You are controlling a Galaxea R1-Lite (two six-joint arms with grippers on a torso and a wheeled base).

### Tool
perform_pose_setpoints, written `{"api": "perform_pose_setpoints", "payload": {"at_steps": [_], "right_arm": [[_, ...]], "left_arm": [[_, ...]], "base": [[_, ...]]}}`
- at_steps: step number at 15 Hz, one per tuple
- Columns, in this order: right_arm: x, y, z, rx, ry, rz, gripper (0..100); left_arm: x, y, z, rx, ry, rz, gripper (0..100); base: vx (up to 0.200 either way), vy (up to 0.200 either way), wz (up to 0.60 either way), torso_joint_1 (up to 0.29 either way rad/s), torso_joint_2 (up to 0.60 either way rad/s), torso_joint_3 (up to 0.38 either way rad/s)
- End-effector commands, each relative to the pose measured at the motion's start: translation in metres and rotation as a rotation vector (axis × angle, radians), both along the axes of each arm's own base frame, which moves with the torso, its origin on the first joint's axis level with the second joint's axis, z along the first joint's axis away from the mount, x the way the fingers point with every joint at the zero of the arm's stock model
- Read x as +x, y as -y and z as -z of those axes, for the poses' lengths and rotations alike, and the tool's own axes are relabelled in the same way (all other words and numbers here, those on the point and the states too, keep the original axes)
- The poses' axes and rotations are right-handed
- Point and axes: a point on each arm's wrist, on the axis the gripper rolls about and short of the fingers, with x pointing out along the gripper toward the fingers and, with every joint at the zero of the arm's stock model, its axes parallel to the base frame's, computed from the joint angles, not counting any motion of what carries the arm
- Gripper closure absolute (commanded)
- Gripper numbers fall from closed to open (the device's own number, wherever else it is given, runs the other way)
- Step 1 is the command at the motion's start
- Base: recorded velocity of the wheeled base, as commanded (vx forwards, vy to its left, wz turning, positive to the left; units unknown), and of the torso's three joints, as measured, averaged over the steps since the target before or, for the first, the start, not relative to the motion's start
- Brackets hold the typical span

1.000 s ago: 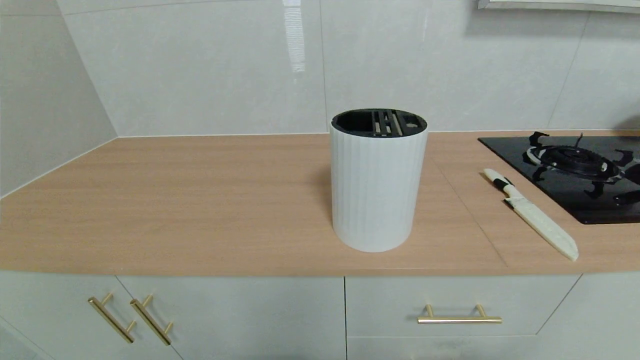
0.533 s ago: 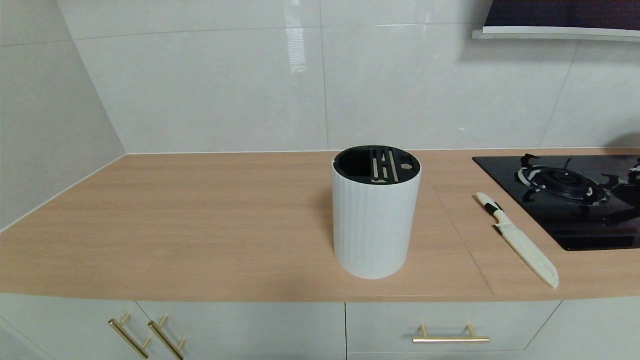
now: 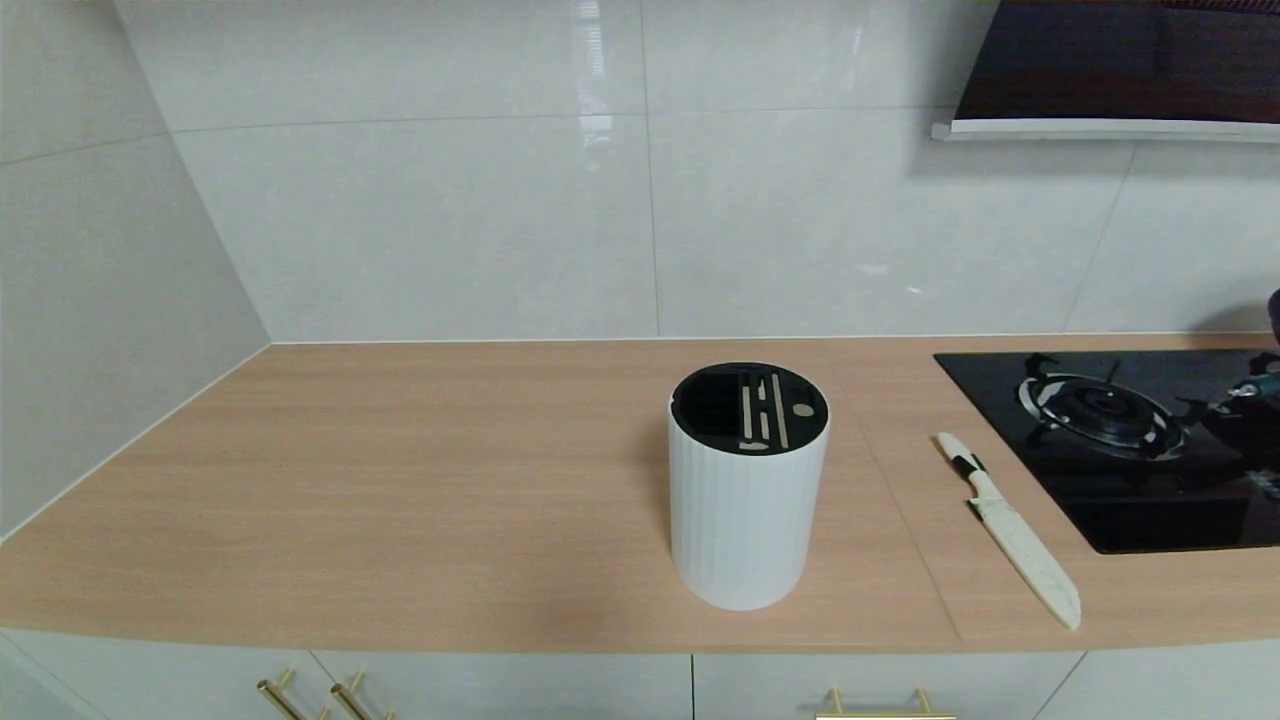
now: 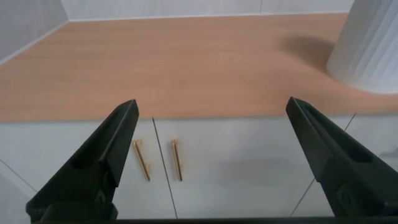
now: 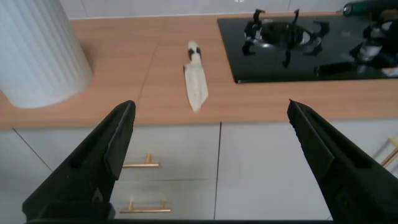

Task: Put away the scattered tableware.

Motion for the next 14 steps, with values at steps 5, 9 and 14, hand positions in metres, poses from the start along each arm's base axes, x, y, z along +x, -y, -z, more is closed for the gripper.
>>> {"api": "perform_pose_setpoints", "payload": {"at_steps": [5,9,14], "right_arm": [[0.0001,0.0000,0.0000,0.000,-0.001,0.000,0],[0.0001,0.0000,0.0000,0.000,-0.001,0.000,0],[0.0001,0.0000,0.0000,0.000,-0.001,0.000,0]], "left_arm": [[0.0000,0.0000,0.0000,0.000,0.001,0.000,0],[0.0000,0.0000,0.0000,0.000,0.001,0.000,0],[0.0000,0.0000,0.0000,0.000,0.001,0.000,0]], "base": [[0.000,0.000,0.00,0.249,-0.55,-0.306],[0.000,0.000,0.00,0.162,-0.35,-0.187],[0.000,0.000,0.00,0.000,0.00,0.000]]}}
